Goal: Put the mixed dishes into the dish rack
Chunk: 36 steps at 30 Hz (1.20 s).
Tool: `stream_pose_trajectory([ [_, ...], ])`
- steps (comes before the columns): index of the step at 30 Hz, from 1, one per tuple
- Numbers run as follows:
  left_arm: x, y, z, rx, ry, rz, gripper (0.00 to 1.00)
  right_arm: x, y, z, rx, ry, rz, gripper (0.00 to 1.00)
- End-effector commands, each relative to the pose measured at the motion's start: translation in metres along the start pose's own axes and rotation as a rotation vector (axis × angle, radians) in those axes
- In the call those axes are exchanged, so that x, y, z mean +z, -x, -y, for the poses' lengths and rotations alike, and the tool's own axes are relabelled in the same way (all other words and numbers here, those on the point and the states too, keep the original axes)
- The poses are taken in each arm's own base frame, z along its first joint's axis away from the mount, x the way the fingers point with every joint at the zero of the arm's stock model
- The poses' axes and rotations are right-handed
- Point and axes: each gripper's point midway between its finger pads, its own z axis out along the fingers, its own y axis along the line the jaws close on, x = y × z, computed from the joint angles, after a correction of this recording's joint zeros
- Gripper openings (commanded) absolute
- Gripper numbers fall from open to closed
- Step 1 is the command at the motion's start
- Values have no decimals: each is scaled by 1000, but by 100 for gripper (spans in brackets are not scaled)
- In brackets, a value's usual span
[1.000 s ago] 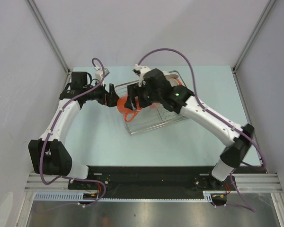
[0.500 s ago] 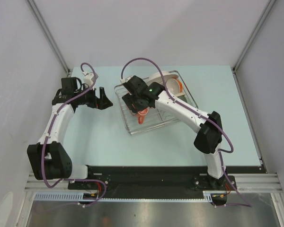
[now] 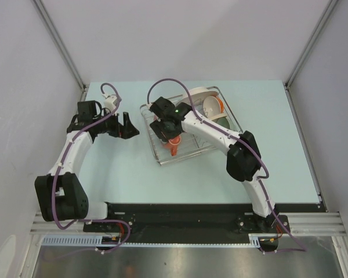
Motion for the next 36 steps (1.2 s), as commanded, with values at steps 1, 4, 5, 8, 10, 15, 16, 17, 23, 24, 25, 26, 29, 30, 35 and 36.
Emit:
stream_pose_trajectory([
  [1, -12, 17, 2, 67, -17, 68, 100, -5, 32, 2, 7, 24, 95, 0],
  [4, -14, 17, 1, 58, -31, 75, 100, 7, 27, 0, 2, 23, 71, 0],
  [5, -14, 17, 3, 65, -44, 79, 100, 10, 27, 0, 3, 22, 69, 0],
  [8, -17, 19, 10, 79, -79, 109, 100, 20, 23, -3, 1, 24, 50, 0],
  [10, -17, 19, 11, 80, -85, 111, 100, 25, 21, -6, 0, 31, 41, 0],
  [15, -15, 17, 9, 69, -92, 97, 100, 34, 15, -17, -13, 53, 21, 13],
  [16, -15, 16, 10, 68, -98, 97, 100, 36, 13, -18, -15, 51, 15, 20],
  [17, -15, 16, 10, 66, -101, 96, 100, 36, 14, -19, -16, 51, 17, 31],
  [23, -13, 15, 9, 62, -105, 88, 100, 33, 17, -20, -19, 48, 39, 74],
  [24, -13, 15, 9, 61, -107, 86, 100, 30, 18, -20, -20, 47, 43, 79],
  [25, -13, 15, 8, 62, -105, 87, 100, 30, 19, -21, -18, 49, 46, 84],
  [26, -13, 15, 9, 59, -108, 84, 100, 26, 20, -21, -19, 48, 52, 99],
  [29, -12, 15, 9, 57, -109, 82, 100, 17, 24, -21, -21, 37, 70, 100],
  [30, -12, 15, 8, 56, -105, 82, 100, 14, 25, -21, -20, 37, 73, 100],
  [35, -12, 14, 8, 51, -109, 72, 100, -6, 28, -17, -19, 21, 90, 100],
  [36, -12, 15, 7, 53, -106, 71, 100, -16, 32, -15, -12, 20, 110, 100],
])
